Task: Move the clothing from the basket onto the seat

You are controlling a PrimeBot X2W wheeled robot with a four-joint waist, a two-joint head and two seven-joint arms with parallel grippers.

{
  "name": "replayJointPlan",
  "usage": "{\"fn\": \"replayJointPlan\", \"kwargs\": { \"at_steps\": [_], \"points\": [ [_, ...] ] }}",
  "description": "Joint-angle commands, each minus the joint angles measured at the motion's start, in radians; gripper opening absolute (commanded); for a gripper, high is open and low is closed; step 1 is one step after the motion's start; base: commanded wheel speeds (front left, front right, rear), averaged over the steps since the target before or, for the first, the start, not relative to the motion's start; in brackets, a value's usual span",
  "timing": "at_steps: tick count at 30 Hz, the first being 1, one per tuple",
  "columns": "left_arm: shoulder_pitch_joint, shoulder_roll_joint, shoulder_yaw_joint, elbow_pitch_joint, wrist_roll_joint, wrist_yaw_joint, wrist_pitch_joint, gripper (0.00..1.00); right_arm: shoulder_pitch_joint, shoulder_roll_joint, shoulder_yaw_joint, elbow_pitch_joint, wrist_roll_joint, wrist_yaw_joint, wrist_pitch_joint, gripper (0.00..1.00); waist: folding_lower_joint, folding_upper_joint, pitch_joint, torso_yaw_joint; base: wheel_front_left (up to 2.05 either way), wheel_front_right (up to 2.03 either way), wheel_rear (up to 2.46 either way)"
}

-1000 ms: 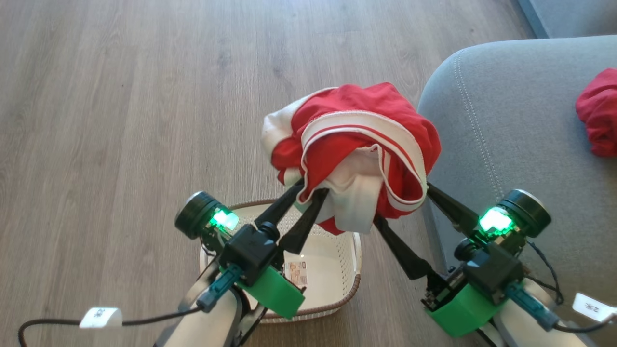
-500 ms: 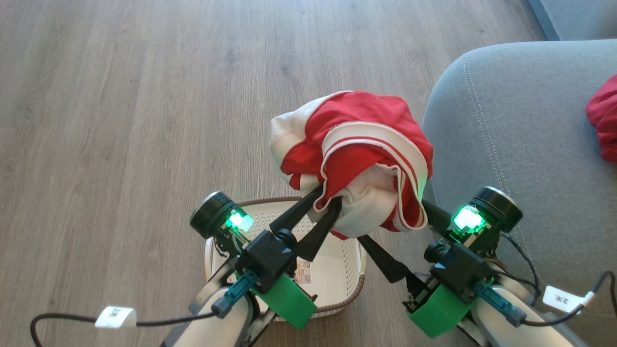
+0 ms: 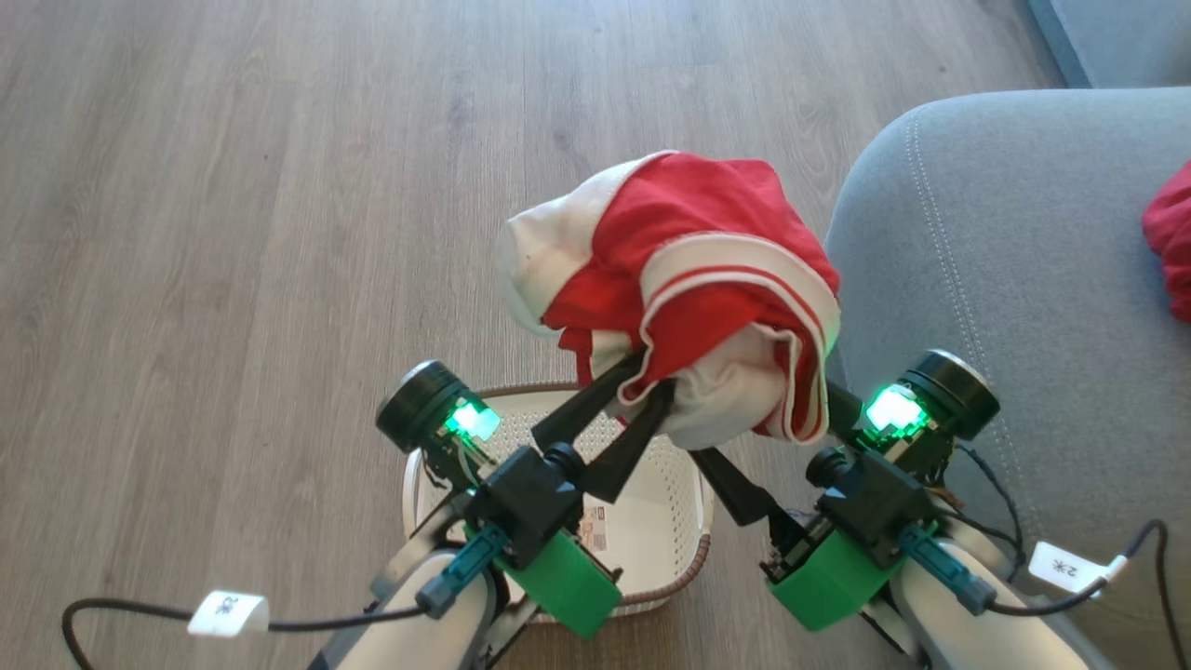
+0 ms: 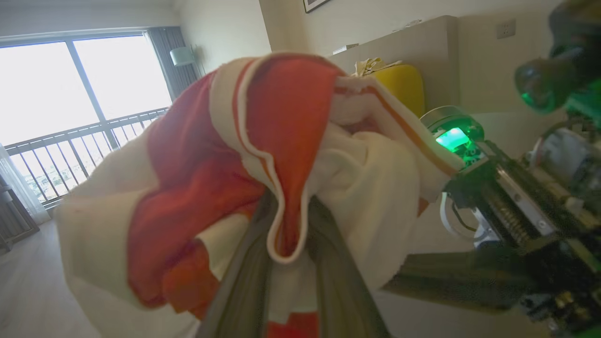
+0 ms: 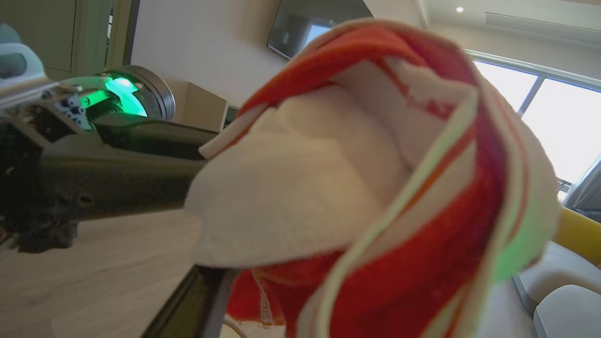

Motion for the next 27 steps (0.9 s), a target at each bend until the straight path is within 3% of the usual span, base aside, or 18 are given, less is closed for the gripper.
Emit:
{"fn": "replayJointPlan", "kwargs": {
  "at_steps": [1, 2, 3, 22, 23, 24, 27],
  "points": [
    [-0.036, 0.001, 0.005, -0.039, 0.003, -0.002, -0.004, 0.0, -0.02, 0.024, 0.009, -0.034, 0.0, 0.0, -0.004, 0.56, 0.0, 0.0, -0.003, 0.002, 0.0, 0.0, 0.0],
    [-0.034, 0.002, 0.001, -0.038, 0.002, -0.002, -0.004, 0.0, -0.018, 0.026, 0.01, -0.031, -0.001, 0.0, -0.004, 0.16, 0.0, 0.0, -0.005, 0.003, 0.0, 0.0, 0.0],
    [-0.032, 0.003, -0.002, -0.038, 0.002, -0.002, -0.004, 0.0, -0.017, 0.027, 0.011, -0.03, -0.001, 0.0, -0.004, 0.0, 0.0, 0.0, -0.006, 0.004, 0.0, 0.0, 0.0],
    [-0.015, 0.004, 0.0, -0.039, -0.01, -0.002, -0.004, 0.0, 0.031, 0.093, -0.115, -0.103, 0.038, 0.0, -0.004, 0.0, 0.0, 0.0, -0.016, 0.01, 0.0, 0.0, 0.0],
    [-0.015, 0.003, 0.003, -0.045, -0.011, -0.002, -0.004, 0.19, 0.032, 0.094, -0.116, -0.107, 0.038, 0.0, -0.004, 0.0, 0.0, 0.0, -0.016, 0.01, 0.0, 0.0, 0.0],
    [-0.014, 0.002, 0.005, -0.049, -0.01, -0.002, -0.004, 0.3, 0.032, 0.096, -0.118, -0.111, 0.038, 0.0, -0.004, 0.0, 0.0, 0.0, -0.016, 0.01, 0.0, 0.0, 0.0],
    [-0.014, 0.0, 0.01, -0.057, -0.007, -0.002, -0.004, 0.43, 0.031, 0.1, -0.129, -0.121, 0.034, 0.0, -0.004, 0.0, 0.0, 0.0, -0.013, 0.009, 0.0, 0.0, 0.0]
  ]
}}
